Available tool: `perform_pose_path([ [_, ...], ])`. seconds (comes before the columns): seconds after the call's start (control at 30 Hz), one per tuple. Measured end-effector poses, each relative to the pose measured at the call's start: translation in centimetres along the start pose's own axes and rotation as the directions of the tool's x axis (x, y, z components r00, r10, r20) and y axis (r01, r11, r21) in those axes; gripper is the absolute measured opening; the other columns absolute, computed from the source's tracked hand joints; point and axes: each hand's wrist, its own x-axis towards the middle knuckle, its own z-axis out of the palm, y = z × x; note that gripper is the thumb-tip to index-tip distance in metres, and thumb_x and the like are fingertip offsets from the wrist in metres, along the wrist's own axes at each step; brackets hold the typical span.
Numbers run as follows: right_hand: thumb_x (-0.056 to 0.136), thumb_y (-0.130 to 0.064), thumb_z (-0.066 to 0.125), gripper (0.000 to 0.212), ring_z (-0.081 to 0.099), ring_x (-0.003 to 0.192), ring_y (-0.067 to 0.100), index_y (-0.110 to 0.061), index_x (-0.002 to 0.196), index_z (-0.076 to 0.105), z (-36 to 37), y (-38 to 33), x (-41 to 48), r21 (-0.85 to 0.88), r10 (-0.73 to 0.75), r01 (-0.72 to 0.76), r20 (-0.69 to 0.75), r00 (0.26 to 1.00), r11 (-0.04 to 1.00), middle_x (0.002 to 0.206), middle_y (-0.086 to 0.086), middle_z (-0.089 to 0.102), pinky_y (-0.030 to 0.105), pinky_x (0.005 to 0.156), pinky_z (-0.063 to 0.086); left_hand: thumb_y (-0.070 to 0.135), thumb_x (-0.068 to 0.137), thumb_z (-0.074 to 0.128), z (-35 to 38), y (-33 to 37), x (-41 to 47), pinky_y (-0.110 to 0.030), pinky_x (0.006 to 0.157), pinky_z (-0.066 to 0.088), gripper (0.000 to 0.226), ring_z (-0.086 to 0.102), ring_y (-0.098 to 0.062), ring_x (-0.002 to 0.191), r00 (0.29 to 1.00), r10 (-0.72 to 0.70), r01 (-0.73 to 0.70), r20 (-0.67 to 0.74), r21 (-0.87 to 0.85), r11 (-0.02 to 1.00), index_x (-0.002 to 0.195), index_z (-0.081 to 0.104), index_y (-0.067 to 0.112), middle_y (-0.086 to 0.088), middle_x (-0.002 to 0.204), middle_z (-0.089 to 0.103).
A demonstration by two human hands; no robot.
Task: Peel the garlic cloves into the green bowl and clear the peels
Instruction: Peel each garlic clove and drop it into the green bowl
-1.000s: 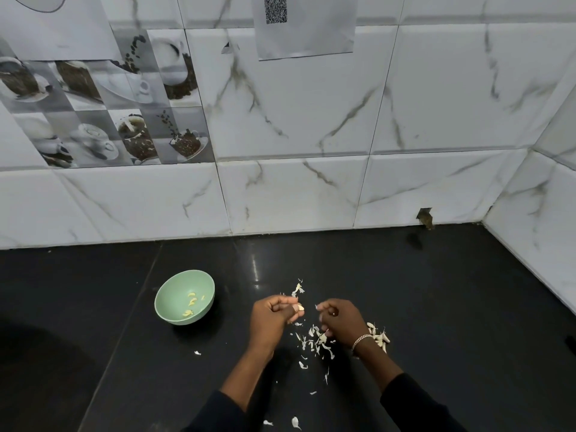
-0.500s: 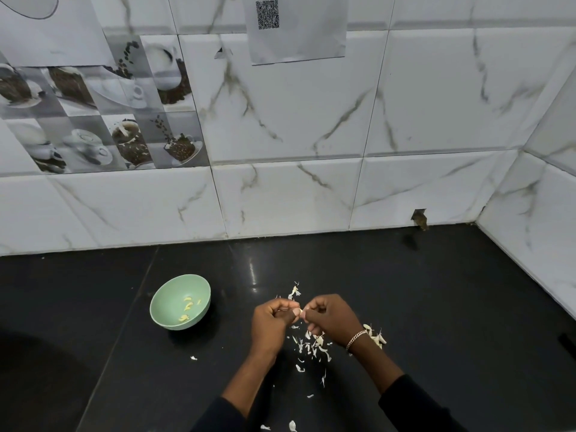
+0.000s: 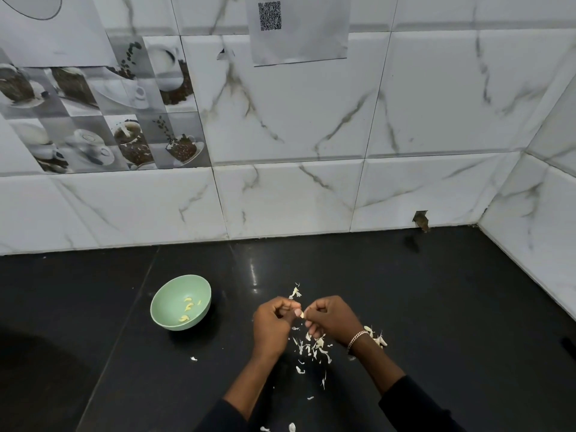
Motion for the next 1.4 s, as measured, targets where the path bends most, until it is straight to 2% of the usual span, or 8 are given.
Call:
perform_pose_path([
  [0.1, 0.084, -0.013, 0.071, 0.021, 0.062, 0.05, 0.017, 0.007, 0.083, 0.068, 0.0, -0.3, -0.1, 0.024, 0.016, -0.017, 0.044, 0.999, 1.0, 0.068, 0.015, 0.068, 0.026, 0.049, 0.051, -0.003, 0.081, 0.077, 0.1, -0.1, 0.1, -0.025, 0.074, 0.057, 0.019, 0.073, -0.013, 0.075, 1.0, 0.013, -0.013, 0.006, 0.009, 1.0, 0.082, 0.077, 0.016, 0.002, 0.076, 0.076],
  [0.2, 0.064, -0.034, 0.073, 0.037, 0.061, 0.05, 0.018, 0.001, 0.075, 0.068, 0.0, -0.7, -0.3, 0.016, 0.022, -0.023, 0.05, 0.999, 1.0, 0.064, 0.012, 0.067, 0.025, 0.047, 0.049, -0.005, 0.08, 0.076, 0.2, -0.1, 0.0, -0.023, 0.072, 0.056, 0.021, 0.072, -0.011, 0.073, 1.0, 0.03, -0.03, 0.008, 0.015, 0.999, 0.08, 0.077, 0.016, 0.003, 0.074, 0.076],
  [0.33, 0.084, -0.012, 0.07, 0.017, 0.06, 0.049, 0.016, 0.0, 0.073, 0.068, -0.5, -0.9, -0.3, -0.022, 0.011, -0.009, 0.073, 0.997, 1.0, 0.062, 0.01, 0.066, 0.024, 0.047, 0.049, -0.003, 0.081, 0.076, 0.3, -0.4, 0.2, -0.023, 0.073, 0.056, 0.019, 0.073, -0.012, 0.075, 0.998, 0.047, -0.048, 0.043, 0.029, 0.998, 0.081, 0.077, 0.016, 0.003, 0.076, 0.076],
  [0.6, 0.087, -0.008, 0.066, 0.018, 0.056, 0.044, 0.011, -0.001, 0.07, 0.069, -0.8, -1.1, -0.5, -0.055, 0.003, 0.0, 0.051, 0.999, 0.998, 0.061, 0.011, 0.065, 0.02, 0.043, 0.044, -0.004, 0.08, 0.076, 0.6, -0.6, 0.5, -0.025, 0.074, 0.057, 0.02, 0.073, -0.016, 0.075, 0.996, 0.049, -0.05, 0.078, 0.003, 0.999, 0.081, 0.077, 0.016, 0.0, 0.075, 0.076],
  [0.87, 0.088, -0.003, 0.059, 0.021, 0.052, 0.043, 0.01, -0.003, 0.069, 0.068, -0.6, -0.8, -0.6, -0.001, -0.027, 0.027, -0.003, 1.0, 1.0, 0.057, 0.006, 0.062, 0.019, 0.041, 0.039, -0.011, 0.082, 0.072, 0.6, -0.4, 0.3, -0.027, 0.072, 0.056, 0.012, 0.07, -0.018, 0.072, 0.994, -0.043, 0.068, 0.099, -0.264, 0.962, 0.087, 0.072, 0.0, -0.013, 0.076, 0.075],
  [1.1, 0.089, -0.007, 0.058, 0.025, 0.049, 0.043, 0.012, -0.01, 0.065, 0.064, -0.4, -0.9, -0.6, -0.018, -0.071, 0.07, -0.09, 0.993, 0.997, 0.055, 0.005, 0.059, 0.021, 0.041, 0.039, -0.012, 0.087, 0.064, 0.8, -0.3, 0.1, -0.022, 0.065, 0.054, 0.023, 0.067, -0.017, 0.072, 0.951, -0.223, 0.307, 0.215, -0.545, 0.78, 0.105, 0.066, 0.002, -0.012, 0.081, 0.072],
  [1.27, 0.094, -0.011, 0.049, 0.031, 0.051, 0.038, 0.012, -0.012, 0.065, 0.059, -0.8, -0.4, 0.0, -0.116, -0.036, 0.016, -0.167, 0.985, 0.993, 0.053, 0.002, 0.053, 0.019, 0.04, 0.037, -0.017, 0.089, 0.057, 0.4, -0.1, 0.0, -0.022, 0.069, 0.06, 0.018, 0.075, -0.026, 0.085, 0.904, -0.321, 0.425, 0.283, -0.674, 0.604, 0.102, 0.066, -0.008, -0.02, 0.094, 0.072],
  [1.4, 0.089, -0.013, 0.06, 0.019, 0.057, 0.039, 0.01, -0.007, 0.072, 0.063, -0.9, 1.2, 0.7, -0.215, 0.019, -0.068, -0.223, 0.975, 0.974, 0.05, 0.005, 0.063, 0.018, 0.043, 0.045, -0.017, 0.088, 0.058, 0.4, -0.2, 0.0, -0.021, 0.069, 0.061, 0.022, 0.075, -0.027, 0.089, 0.883, -0.351, 0.463, 0.311, -0.701, 0.543, 0.107, 0.066, -0.011, -0.023, 0.099, 0.072],
])
